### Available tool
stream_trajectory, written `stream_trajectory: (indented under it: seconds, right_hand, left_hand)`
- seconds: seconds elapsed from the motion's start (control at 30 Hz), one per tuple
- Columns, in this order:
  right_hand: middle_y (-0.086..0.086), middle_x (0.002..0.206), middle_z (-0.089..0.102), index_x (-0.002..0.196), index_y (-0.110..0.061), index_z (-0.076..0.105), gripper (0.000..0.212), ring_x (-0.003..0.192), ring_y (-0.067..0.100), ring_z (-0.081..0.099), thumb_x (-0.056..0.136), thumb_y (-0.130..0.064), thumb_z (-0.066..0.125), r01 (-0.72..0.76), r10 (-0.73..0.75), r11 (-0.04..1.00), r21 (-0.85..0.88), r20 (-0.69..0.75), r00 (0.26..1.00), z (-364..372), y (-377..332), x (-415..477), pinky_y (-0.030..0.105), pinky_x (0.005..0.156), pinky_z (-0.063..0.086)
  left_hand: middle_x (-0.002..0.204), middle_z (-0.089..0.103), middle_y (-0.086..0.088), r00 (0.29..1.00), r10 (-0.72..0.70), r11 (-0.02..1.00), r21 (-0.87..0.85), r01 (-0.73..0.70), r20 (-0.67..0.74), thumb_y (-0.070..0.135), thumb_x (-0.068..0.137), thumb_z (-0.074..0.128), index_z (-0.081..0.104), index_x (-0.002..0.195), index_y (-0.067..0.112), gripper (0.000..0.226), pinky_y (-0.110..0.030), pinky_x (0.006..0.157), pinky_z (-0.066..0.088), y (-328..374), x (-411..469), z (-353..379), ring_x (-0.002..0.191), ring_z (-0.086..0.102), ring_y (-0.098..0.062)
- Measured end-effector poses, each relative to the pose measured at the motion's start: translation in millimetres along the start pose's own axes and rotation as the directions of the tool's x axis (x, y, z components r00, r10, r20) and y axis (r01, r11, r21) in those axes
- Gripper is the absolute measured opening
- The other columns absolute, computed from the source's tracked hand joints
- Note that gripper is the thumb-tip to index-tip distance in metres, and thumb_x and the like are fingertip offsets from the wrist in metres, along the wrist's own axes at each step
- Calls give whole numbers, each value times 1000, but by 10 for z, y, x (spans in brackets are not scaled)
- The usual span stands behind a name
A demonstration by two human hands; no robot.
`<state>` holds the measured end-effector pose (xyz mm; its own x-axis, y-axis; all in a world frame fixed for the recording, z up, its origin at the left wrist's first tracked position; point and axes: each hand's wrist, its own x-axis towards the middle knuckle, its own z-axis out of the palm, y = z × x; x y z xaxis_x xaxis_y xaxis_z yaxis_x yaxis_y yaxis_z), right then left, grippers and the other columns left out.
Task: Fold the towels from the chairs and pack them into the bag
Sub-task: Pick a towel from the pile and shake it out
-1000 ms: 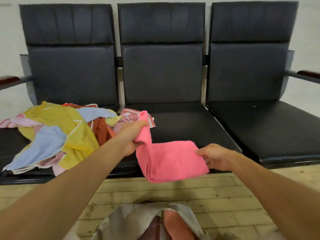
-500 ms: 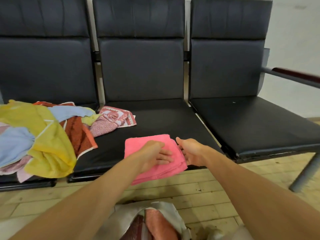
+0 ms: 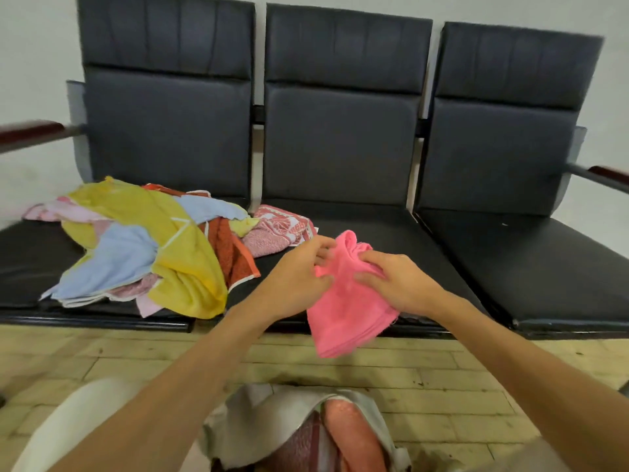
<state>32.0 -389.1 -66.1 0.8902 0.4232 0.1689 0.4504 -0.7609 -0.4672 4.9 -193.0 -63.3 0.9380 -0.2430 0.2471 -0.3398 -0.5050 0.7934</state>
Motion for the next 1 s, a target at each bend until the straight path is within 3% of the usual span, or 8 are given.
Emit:
stream_trajectory:
  seconds: [0.1,0.23,0.33,0.4,0.57,0.83,0.93,1.0]
  right_hand:
    - [-11,83,61,107,-16,65,16,77,17,57,96,-26,59,122,-115,990,-64,97,989,-76,-236,-50,29,70,43]
    - [-15,98,61,111,-31,63,19,94,10,56,92,-32,63,248,-206,953,-175,227,952,-62,-485,-155,37,84,48]
    - [-19,103,58,113,-29,64,23,96,6,52,90,-35,64,292,-256,940,-174,204,945,-13,-578,-298,37,85,48]
    - [-16,104,57,114,-29,63,25,98,6,52,90,-39,63,301,-254,930,-210,222,941,6,-578,-378,33,83,45]
    - [-11,101,60,113,-24,68,38,96,8,55,79,-39,76,204,-152,955,-214,237,960,-121,-446,-465,33,85,48]
    - [2,86,57,88,-8,66,17,76,16,52,80,-21,74,128,-93,963,-238,151,984,-330,-134,-613,23,67,39]
    - [4,86,63,91,-6,65,11,76,17,59,85,-12,71,70,-73,997,42,74,995,-434,-46,-628,28,68,47]
    - [-8,91,67,98,-17,66,11,81,2,63,89,-11,68,74,-89,962,265,47,995,-448,-89,-639,18,72,49]
  left_hand:
    - [140,42,0,980,192,966,169,-197,46,18,73,74,38,142,14,78,-21,105,30,-64,-142,-64,132,37,-14]
    - [156,19,4,938,326,766,549,-334,114,45,67,77,18,152,22,106,-39,119,9,-165,-334,-61,146,12,-16]
    - [132,47,6,960,180,729,626,-278,216,47,71,74,41,137,26,76,-35,113,19,-155,-439,-97,130,37,-13]
    - [98,60,5,962,73,721,652,-234,264,49,75,72,59,104,22,42,-35,89,41,-137,-461,-135,98,56,-17]
    - [68,54,13,944,25,811,545,-212,330,49,80,68,47,67,34,28,-36,66,47,-135,-452,-129,67,51,-6]
    - [59,56,15,980,176,939,284,-196,93,42,65,84,56,64,27,32,-18,54,35,-43,-429,-176,58,51,-2]
    - [70,64,-1,996,48,997,-50,-52,-74,32,62,86,64,78,7,37,-32,64,48,-10,-463,-215,66,57,-7]
    - [95,67,-16,999,-22,971,-240,10,-47,33,71,82,64,98,5,43,-43,80,53,-3,-510,-270,85,64,-18]
